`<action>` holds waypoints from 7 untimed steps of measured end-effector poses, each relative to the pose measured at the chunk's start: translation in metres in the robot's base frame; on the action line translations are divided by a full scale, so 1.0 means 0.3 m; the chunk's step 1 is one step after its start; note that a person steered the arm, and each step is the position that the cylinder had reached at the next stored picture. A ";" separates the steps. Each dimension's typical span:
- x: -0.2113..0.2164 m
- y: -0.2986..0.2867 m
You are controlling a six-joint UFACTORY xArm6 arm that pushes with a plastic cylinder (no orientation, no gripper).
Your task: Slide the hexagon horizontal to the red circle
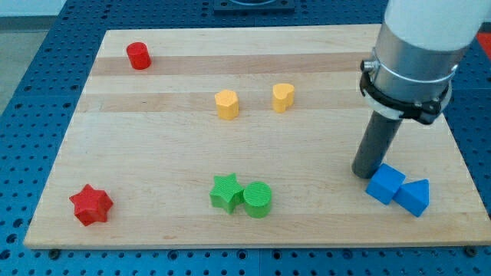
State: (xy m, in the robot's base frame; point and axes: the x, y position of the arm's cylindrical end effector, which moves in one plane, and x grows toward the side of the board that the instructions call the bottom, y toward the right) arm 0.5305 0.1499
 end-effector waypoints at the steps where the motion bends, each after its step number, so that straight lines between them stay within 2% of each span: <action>1: 0.021 0.000; 2: -0.009 -0.007; 3: -0.208 -0.132; 4: -0.289 -0.301; 7: -0.283 -0.314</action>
State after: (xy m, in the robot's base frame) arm 0.4455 0.0557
